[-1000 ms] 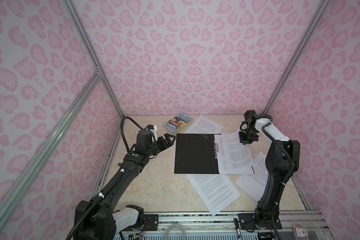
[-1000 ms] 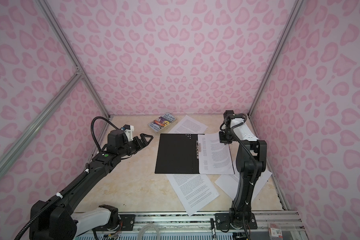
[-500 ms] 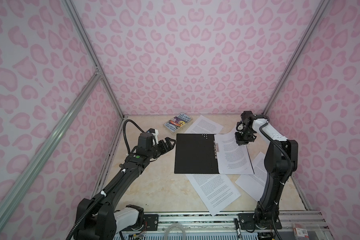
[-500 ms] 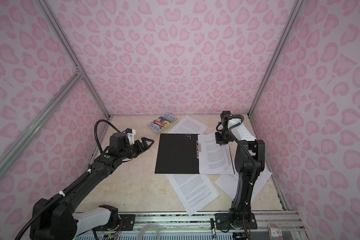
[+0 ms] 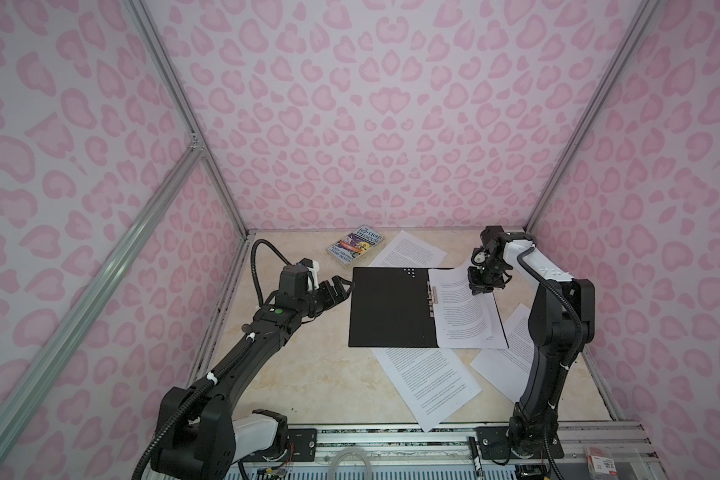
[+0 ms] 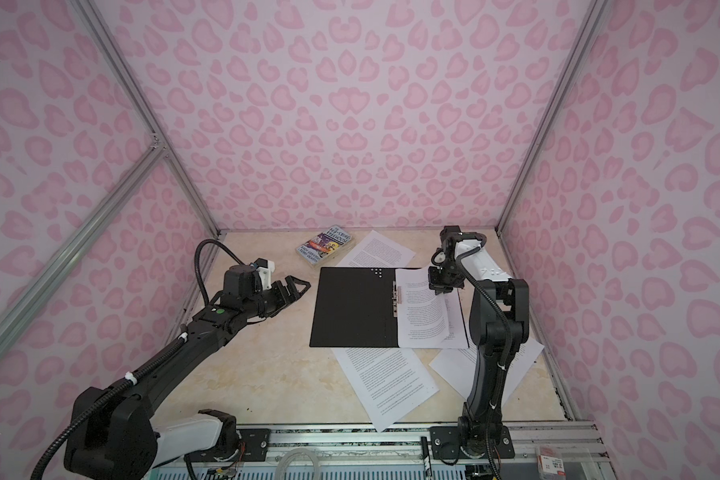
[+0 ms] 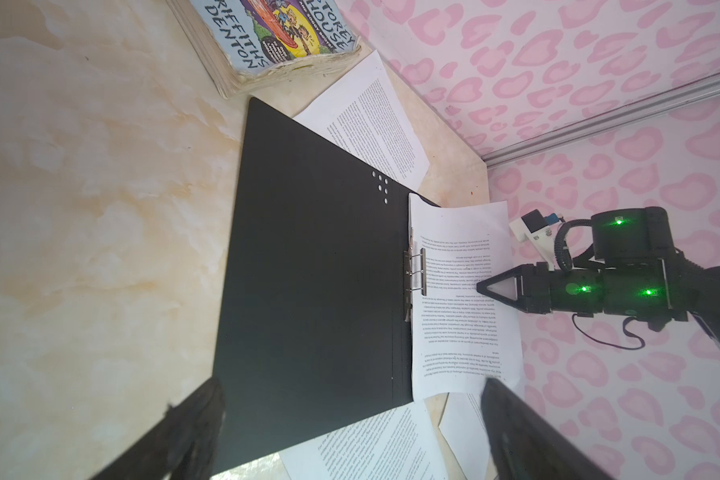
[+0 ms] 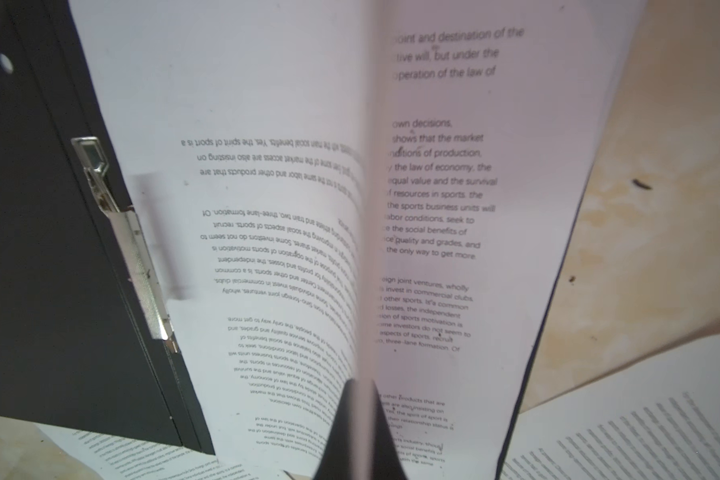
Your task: Put the files into the folder
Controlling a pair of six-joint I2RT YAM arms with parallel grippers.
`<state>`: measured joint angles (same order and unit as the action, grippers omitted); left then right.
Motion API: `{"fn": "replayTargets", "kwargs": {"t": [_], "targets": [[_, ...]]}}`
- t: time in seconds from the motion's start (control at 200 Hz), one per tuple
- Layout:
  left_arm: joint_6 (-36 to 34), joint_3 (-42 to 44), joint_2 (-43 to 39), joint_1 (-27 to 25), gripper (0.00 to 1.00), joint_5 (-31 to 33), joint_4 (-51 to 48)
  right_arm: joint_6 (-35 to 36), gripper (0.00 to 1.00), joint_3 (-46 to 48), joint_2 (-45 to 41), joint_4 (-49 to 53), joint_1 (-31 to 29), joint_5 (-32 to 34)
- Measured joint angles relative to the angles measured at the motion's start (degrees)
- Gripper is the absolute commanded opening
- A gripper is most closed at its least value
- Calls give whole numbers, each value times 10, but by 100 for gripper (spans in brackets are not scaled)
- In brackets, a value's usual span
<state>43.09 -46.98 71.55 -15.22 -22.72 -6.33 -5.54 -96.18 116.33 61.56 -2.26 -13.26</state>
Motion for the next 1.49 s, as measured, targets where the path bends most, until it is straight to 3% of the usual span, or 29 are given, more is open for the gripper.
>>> {"fn": "replayTargets", "kwargs": {"t": [0.17, 0.215, 0.335, 0.36, 0.365, 0.375, 0.395, 0.87, 1.175, 1.495], "targets": [[-2, 0, 4, 0, 97, 0, 1, -3, 0, 4, 0, -3, 0, -7], [-2, 0, 5, 0, 97, 0, 1, -3, 8, 4, 0, -4, 0, -7], [-2, 0, 8, 1, 97, -1, 1, -4, 45, 4, 0, -5, 0, -6], [-2, 0, 9, 1, 97, -1, 1, -5, 64, 4, 0, -5, 0, -4], [-2, 0, 9, 1, 97, -1, 1, -4, 81, 4, 0, -5, 0, -4], [-2, 0, 10, 1, 97, -2, 1, -4, 94, 4, 0, -5, 0, -3], [-2, 0, 11, 1, 97, -2, 1, -5, 99, 4, 0, -5, 0, -2], [-6, -1, 12, 4, 97, -12, 1, -28, 99, 2, -43, -16, 0, 75], [19, 6, 50, 6, 97, -58, -9, -54, 98, 67, -141, -49, 5, 94], [19, 11, 143, -24, 99, -116, -10, -80, 78, 128, -132, -85, -150, 16]]}}
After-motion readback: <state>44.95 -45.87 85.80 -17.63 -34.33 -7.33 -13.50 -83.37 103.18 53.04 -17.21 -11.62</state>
